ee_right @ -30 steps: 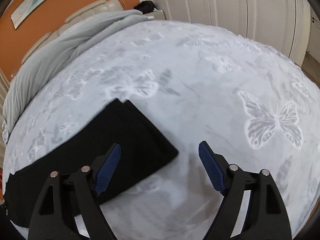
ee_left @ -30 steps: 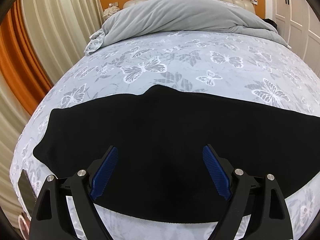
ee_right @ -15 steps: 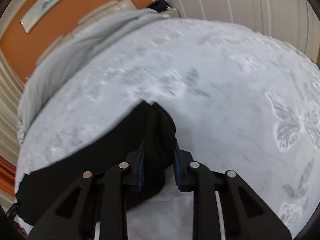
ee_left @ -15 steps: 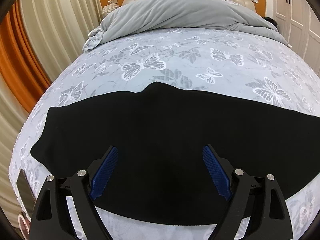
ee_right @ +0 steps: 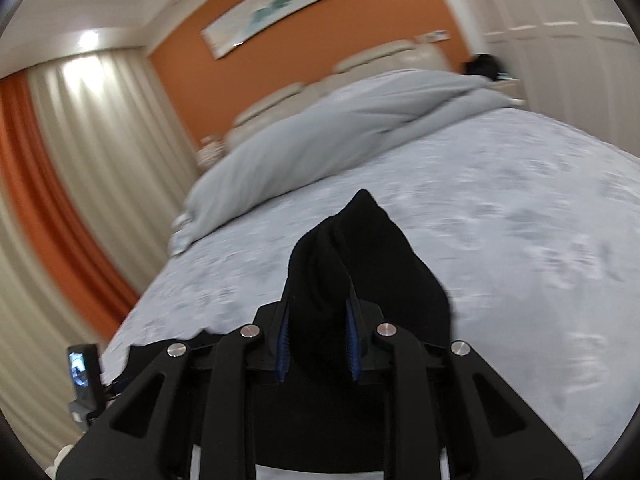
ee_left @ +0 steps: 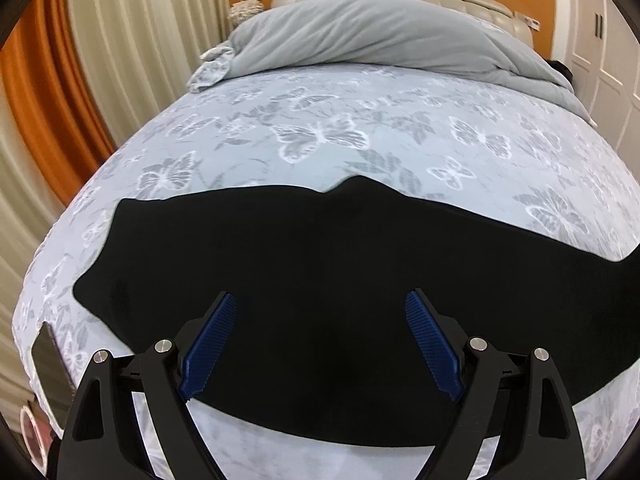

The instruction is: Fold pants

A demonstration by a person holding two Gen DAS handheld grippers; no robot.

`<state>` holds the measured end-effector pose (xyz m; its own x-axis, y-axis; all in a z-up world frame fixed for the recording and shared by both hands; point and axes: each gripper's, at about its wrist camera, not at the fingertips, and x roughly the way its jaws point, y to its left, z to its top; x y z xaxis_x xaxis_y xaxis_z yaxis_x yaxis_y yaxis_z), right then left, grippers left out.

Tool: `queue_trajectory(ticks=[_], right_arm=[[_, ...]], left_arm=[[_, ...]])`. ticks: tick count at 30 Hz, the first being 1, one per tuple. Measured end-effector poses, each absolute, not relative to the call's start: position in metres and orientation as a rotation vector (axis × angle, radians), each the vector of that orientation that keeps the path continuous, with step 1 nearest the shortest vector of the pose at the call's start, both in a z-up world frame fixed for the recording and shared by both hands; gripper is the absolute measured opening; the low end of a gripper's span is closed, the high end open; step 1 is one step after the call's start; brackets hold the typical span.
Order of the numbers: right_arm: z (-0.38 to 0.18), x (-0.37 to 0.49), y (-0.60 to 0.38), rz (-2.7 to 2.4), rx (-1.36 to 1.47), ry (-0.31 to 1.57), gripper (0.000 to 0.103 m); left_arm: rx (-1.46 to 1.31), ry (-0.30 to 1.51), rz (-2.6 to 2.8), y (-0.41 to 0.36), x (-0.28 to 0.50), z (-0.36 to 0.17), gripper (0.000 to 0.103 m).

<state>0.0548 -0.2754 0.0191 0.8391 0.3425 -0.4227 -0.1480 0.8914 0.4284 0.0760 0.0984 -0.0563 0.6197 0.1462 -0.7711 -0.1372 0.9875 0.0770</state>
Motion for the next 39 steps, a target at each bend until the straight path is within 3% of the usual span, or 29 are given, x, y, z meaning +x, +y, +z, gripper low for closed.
queue_trajectory(ticks=[11, 22, 27, 34, 39], right_arm=[[-0.001, 0.085, -0.187, 0.350, 0.323, 0.588, 0.021], [0.013, 0.024, -0.390, -0.095, 0.518, 0.434, 0.021], [-0.014, 0.011, -0.436, -0.187, 0.592, 0.494, 0.021], [0.005, 0.047, -0.312, 0.117, 0.456, 0.550, 0.021], [-0.012, 0.074, -0.197, 0.339, 0.348, 0.655, 0.021]], left_arm=[[-0.033, 0.880, 0.253, 0.177, 0.060, -0.050, 0.084], [-0.065, 0.893, 0.281, 0.207, 0.057, -0.051, 0.084], [-0.052, 0.909, 0.266, 0.189, 0.061, -0.054, 0.084], [-0.097, 0.917, 0.221, 0.163, 0.068, -0.051, 0.084], [-0.081, 0.915, 0.216, 0.161, 0.068, -0.052, 0.084]])
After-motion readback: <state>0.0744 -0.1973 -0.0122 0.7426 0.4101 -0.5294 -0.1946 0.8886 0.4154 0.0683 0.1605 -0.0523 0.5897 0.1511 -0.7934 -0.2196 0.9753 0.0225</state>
